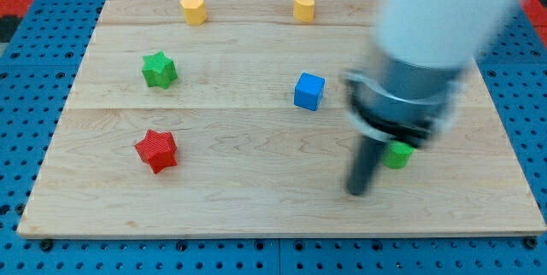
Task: Place the red star vertically below the green star
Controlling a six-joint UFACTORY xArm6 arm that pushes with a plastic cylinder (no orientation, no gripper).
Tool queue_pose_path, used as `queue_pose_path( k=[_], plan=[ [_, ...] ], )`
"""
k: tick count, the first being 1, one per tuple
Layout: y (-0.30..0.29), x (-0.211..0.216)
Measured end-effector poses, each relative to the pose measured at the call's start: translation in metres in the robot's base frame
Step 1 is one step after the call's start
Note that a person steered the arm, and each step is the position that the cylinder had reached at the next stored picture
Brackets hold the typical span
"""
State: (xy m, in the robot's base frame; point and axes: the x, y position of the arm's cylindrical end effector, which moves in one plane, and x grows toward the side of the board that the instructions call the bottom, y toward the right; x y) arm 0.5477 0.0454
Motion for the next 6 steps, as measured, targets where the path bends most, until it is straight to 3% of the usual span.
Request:
queue_pose_path(
  k=[1, 2, 3, 4, 5, 6],
  plan=[
    [-0.119, -0.011],
    [-0.159, 0.020],
    [-0.223, -0.047],
    [-0.230, -0.070],
    [-0.213, -0.053],
    [-0.222, -0.077]
  ],
)
